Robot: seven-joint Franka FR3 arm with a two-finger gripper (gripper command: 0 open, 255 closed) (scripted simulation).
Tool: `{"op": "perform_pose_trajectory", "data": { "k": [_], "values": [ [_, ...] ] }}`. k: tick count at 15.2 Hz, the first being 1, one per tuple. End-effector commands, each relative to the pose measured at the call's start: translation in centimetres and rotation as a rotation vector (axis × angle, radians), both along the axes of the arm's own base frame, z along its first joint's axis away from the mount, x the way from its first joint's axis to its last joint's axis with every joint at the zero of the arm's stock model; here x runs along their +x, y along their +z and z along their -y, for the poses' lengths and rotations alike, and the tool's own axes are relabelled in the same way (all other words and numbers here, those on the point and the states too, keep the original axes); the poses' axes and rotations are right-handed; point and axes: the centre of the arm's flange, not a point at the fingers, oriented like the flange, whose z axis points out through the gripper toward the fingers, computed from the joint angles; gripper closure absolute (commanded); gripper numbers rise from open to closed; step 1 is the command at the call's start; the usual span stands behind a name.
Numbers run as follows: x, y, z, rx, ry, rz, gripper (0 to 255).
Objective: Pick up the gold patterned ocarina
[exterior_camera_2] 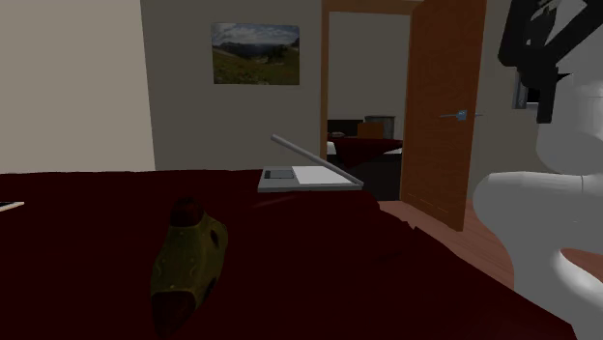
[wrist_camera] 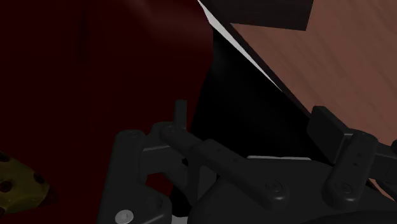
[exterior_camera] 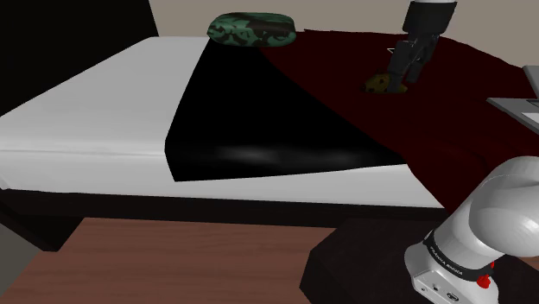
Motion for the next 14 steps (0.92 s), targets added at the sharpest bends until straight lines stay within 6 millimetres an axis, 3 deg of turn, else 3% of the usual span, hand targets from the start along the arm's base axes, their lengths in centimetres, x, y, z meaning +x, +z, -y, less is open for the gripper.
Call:
{"op": "perform_pose_trajectory", "data": {
  "k": [1,7,14],
  "values": [
    [0.0,0.0,0.0,0.0,0.0,0.0,0],
    [0.6,-1.5,8.5,0.059,0.159,0.071,0],
    [3.0,-3.8,17.9,0.128,0.345,0.154,0]
  ]
}}
